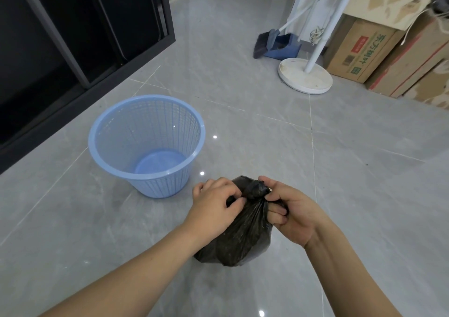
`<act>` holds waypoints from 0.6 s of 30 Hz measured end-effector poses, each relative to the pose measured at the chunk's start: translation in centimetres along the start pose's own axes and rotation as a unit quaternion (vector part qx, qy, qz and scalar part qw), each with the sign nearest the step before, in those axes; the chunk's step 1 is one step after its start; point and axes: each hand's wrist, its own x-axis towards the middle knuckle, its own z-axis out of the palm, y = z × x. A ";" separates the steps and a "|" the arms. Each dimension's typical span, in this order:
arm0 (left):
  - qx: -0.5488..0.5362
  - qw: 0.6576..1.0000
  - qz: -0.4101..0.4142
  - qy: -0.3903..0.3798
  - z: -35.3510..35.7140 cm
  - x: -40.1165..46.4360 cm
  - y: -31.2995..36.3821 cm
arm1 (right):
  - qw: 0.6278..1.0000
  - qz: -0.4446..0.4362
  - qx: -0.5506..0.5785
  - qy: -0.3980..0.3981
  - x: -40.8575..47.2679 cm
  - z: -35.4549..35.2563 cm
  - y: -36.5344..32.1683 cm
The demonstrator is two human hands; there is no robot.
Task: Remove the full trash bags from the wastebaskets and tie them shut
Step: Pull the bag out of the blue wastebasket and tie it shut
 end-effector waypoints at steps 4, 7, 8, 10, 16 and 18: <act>0.016 0.999 -0.040 -0.009 0.5 0.3 0.1 | 1.000 -0.020 -0.023 0.002 0.0 0.3 0.2; -0.005 0.996 -0.075 -0.040 0.6 0.4 0.4 | 0.999 -0.036 -0.033 -0.006 0.1 0.5 0.5; -0.019 0.996 -0.081 -0.038 0.5 0.4 0.5 | 0.999 -0.042 -0.034 -0.005 0.1 0.5 0.5; -0.069 0.993 -0.095 -0.010 0.0 0.3 0.6 | 0.997 -0.059 -0.040 0.006 0.0 0.3 0.6; -0.176 0.975 -0.123 0.061 -1.3 -0.4 1.0 | 0.992 -0.084 -0.073 0.061 0.2 0.4 1.1; -0.158 0.980 -0.107 0.059 -1.4 -0.5 1.2 | 0.989 -0.086 -0.091 0.073 0.2 0.5 1.2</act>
